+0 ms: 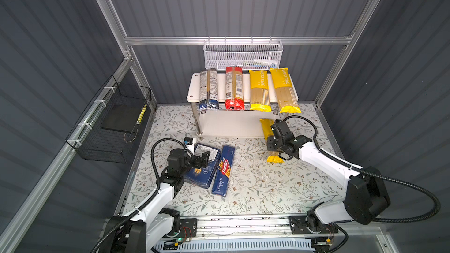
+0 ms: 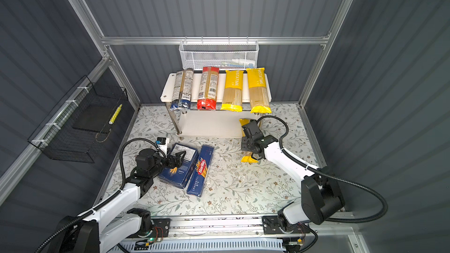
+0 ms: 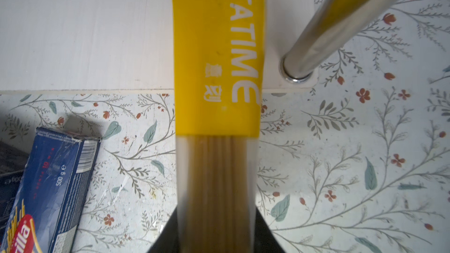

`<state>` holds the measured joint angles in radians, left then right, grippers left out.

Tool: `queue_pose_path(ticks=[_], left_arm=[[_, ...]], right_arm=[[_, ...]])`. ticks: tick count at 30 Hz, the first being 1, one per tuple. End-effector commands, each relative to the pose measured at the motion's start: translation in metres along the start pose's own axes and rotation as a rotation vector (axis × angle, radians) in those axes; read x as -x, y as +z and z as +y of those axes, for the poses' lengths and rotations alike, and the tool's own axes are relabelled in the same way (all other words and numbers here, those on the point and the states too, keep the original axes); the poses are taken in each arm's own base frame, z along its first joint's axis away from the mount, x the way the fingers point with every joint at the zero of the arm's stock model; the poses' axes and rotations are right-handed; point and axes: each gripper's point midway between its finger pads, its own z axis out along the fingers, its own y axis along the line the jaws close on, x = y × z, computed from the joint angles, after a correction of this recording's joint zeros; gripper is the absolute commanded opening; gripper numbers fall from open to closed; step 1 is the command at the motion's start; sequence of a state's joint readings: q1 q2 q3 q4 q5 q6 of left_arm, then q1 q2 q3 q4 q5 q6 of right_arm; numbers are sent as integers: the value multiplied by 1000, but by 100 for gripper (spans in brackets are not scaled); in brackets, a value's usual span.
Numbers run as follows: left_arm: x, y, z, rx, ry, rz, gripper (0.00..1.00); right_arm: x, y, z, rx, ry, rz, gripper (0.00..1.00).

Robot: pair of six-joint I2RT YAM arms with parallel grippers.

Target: Place and organize the pasta boxes and bags onto the shelf

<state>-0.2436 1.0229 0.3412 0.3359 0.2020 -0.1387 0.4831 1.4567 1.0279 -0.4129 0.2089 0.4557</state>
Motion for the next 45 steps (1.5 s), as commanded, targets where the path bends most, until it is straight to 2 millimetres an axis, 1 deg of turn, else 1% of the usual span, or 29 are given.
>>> queue_pose_path(ticks=[1, 6, 9, 13, 16, 19, 22, 23, 24, 27, 30, 31, 34, 39, 42, 45], left_arm=[[13, 1, -5, -18, 19, -18, 99], [13, 1, -5, -18, 20, -20, 99], [13, 1, -5, -19, 20, -20, 99], [13, 1, -5, -19, 20, -21, 99], [12, 0, -5, -19, 20, -21, 99], [13, 0, -5, -19, 19, -22, 99], [12, 1, -5, -19, 20, -20, 99], [13, 1, -5, -20, 21, -20, 99], [13, 0, -5, -18, 20, -21, 99], [13, 1, -5, -18, 20, -20, 99], [13, 1, -4, -17, 19, -19, 99], [13, 1, -5, -18, 20, -21, 99], [14, 1, -5, -18, 20, -22, 99], [13, 0, -5, -21, 22, -23, 99], [13, 0, -5, -21, 23, -24, 99], [13, 0, -6, -24, 23, -23, 99]], right_arm=[[60, -14, 10, 26, 37, -187, 34], [70, -4, 9, 22, 61, -206, 34], [71, 3, 9, 14, 74, -203, 34], [64, 12, 14, 40, 75, -174, 36], [55, 7, 17, 69, 71, -147, 41], [35, -1, 16, 103, 73, -103, 46], [7, -14, 11, 116, 61, -43, 56], [-1, -21, 10, 114, 51, -26, 60], [-17, -27, 6, 101, 37, 21, 65], [-54, -44, 5, 89, 6, 100, 78], [-87, -56, 3, 54, -15, 153, 88], [-96, -58, 3, 51, -17, 166, 90], [-121, -58, 1, 33, -7, 216, 99], [-152, -47, -5, -13, 6, 295, 99], [-165, -37, -9, -59, -4, 335, 99], [-169, -27, -8, -84, -28, 347, 99]])
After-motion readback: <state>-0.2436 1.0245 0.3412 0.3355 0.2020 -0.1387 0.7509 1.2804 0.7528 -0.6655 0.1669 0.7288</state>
